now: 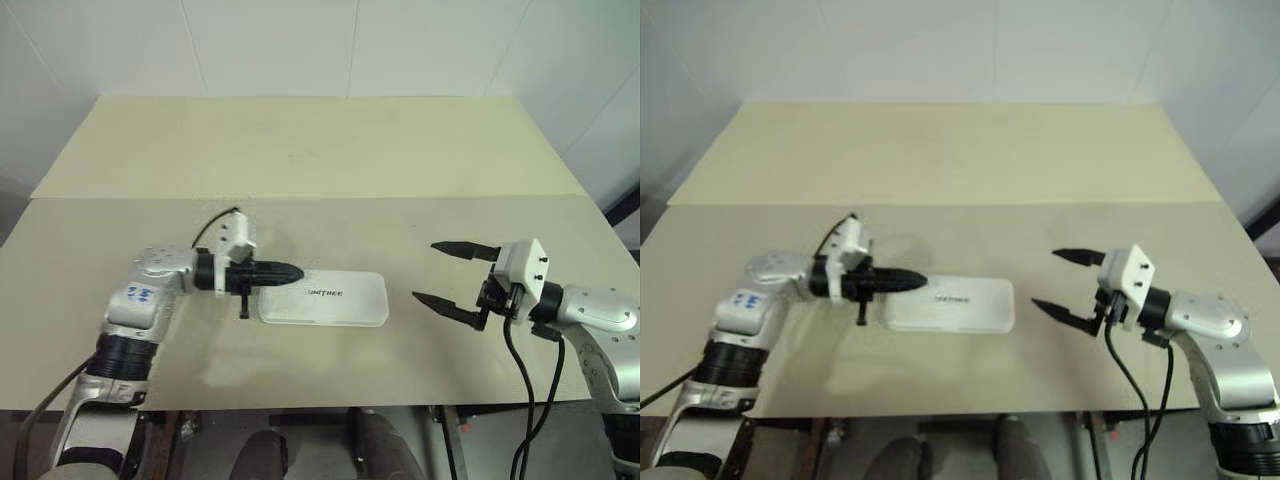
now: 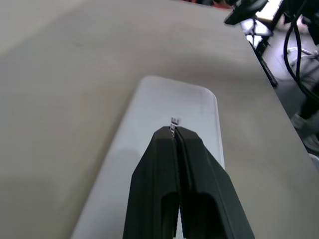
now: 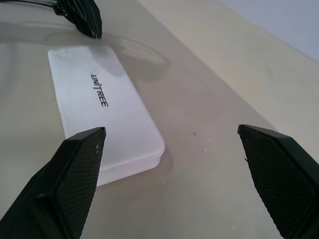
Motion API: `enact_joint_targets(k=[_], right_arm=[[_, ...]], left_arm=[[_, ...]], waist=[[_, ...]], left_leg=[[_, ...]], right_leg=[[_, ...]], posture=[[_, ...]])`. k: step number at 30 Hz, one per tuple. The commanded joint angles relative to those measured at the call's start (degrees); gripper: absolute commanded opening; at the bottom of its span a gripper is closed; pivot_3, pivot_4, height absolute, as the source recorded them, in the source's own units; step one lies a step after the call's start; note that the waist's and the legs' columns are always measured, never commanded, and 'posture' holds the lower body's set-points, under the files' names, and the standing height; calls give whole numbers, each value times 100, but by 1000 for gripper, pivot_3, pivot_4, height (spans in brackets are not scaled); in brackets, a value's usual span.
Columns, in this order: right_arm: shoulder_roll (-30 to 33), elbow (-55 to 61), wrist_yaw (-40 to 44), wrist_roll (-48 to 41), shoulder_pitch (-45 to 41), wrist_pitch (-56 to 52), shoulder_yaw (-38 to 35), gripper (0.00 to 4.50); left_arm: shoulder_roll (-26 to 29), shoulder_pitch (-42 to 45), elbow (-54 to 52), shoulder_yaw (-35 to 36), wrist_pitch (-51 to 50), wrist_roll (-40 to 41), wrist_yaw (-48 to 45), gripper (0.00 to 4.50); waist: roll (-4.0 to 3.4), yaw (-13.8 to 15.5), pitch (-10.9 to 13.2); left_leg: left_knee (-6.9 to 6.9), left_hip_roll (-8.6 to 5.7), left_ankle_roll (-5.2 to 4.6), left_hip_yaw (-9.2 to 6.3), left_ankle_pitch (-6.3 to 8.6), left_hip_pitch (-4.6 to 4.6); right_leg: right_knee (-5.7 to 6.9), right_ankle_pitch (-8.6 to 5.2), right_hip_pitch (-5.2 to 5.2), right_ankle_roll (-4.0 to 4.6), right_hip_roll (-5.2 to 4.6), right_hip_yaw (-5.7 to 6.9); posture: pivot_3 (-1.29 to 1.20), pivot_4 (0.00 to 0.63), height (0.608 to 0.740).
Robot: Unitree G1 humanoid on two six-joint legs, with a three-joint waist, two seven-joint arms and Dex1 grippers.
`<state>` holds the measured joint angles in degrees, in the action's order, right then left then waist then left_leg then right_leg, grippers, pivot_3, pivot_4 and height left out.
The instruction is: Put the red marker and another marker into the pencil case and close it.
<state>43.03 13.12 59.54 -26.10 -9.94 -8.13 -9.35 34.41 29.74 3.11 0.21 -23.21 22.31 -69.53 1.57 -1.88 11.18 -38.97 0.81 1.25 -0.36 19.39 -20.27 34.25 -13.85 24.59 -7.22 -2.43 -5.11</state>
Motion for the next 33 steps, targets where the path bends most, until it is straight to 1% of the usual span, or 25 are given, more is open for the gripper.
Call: enact_joint_targets(k=[1, 4, 7, 11, 14, 18, 19, 23, 27, 33], right_arm=[[99, -88, 148, -195, -183, -16, -163, 4500], [111, -231, 228, -224, -333, -27, -169, 4500], [229, -565, 420, -276, -635, -15, -263, 4500], [481, -850, 722, -345, -880, -31, -363, 4500], [591, -853, 812, -364, -885, -68, -399, 4500], [632, -772, 847, -384, -818, -133, -464, 4500], [638, -727, 827, -378, -791, -153, -466, 4500], [767, -845, 906, -383, -797, -145, -562, 4500], [887, -930, 1013, -350, -739, -86, -629, 4500], [894, -1017, 1028, -340, -686, -40, -717, 4500]], left_arm=[[194, -194, -203, 453, 230, 186, 95, 36], [329, -404, -297, 715, 353, 280, 127, 36], [420, -597, -347, 1103, 434, 411, 273, 660], [399, -592, -430, 1143, 550, 386, 409, 1923], [359, -503, -369, 1185, 652, 391, 519, 3030], [314, -454, -450, 1125, 522, 513, 600, 4360], [306, -452, -452, 1119, 563, 514, 603, 4472], [254, -367, -543, 1012, 391, 595, 648, 4472], [258, -266, -499, 953, 450, 562, 680, 4472], [324, -309, -471, 913, 542, 499, 639, 4472]], waist=[[0, 14, 0], [0, 27, 0], [0, 24, 0], [0, 37, 0], [0, 29, 0], [0, 20, 0], [0, 16, 0], [0, 19, 0], [0, 25, 0], [0, 22, 0]], left_leg=[[0, -1, 0, -1, 0, 0], [-1, -3, 0, -1, 0, -1], [0, -4, 1, -1, 0, -4], [2, -3, 0, -3, 1, -5], [8, -2, 1, -3, 1, -6], [10, -1, 1, -2, 2, -6], [10, -2, 1, 0, 2, -6], [9, -2, 1, 1, 2, -5], [8, -3, 1, 0, 2, -5], [9, -3, 1, 2, 2, -6]], right_leg=[[0, 0, -1, 0, -1, 1], [-3, 0, -2, 0, -6, 1], [-9, 0, -1, -1, -10, 4], [-13, 1, -1, -2, -12, 8], [-17, 1, -1, -2, -12, 8], [-18, 1, 0, -2, -10, 8], [-17, 1, 0, -2, -10, 6], [-15, 1, 0, -2, -10, 6], [-15, 1, 0, -2, -10, 6], [-18, 2, 0, -3, -11, 5]], posture=[[0, 150, 740], [0, 150, 740], [0, 150, 740], [0, 150, 740], [0, 150, 740], [0, 150, 740], [0, 150, 740], [0, 150, 740], [0, 150, 740], [0, 150, 740]])
